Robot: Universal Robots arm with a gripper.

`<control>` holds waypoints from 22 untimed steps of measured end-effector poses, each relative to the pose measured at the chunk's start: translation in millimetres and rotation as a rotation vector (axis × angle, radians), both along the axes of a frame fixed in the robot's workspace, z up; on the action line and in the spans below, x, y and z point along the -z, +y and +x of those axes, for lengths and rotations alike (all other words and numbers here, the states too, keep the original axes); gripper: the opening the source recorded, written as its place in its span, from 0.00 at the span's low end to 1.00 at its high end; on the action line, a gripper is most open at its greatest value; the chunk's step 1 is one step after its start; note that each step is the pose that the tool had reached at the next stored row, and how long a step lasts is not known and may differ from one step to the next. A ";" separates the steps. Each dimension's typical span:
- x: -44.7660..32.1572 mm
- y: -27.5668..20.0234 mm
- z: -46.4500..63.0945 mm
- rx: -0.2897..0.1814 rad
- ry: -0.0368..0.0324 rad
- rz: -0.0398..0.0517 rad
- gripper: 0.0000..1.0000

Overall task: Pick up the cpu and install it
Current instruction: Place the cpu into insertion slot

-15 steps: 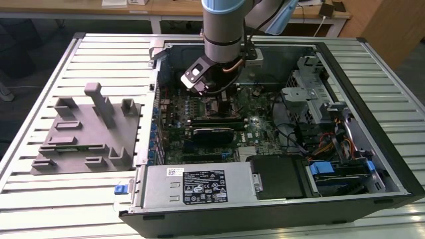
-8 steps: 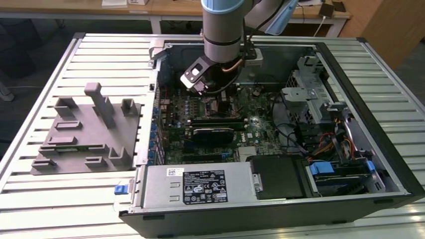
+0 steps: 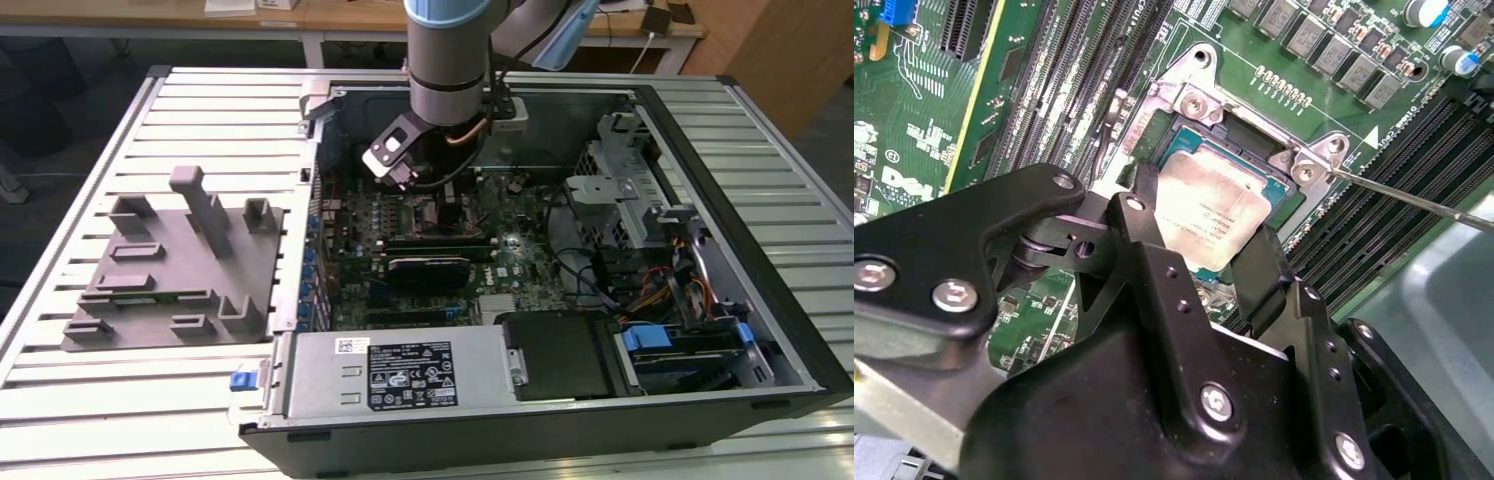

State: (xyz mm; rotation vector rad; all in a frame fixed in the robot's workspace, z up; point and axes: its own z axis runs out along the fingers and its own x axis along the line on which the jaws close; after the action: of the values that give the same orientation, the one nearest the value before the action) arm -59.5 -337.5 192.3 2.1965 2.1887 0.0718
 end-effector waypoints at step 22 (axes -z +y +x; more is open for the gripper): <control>-12.4 0.0 0.0 0.000 -0.0003 0.0002 0.61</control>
State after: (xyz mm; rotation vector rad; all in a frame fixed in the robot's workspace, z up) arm -59.5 -337.4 204.7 2.1965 2.1887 0.0723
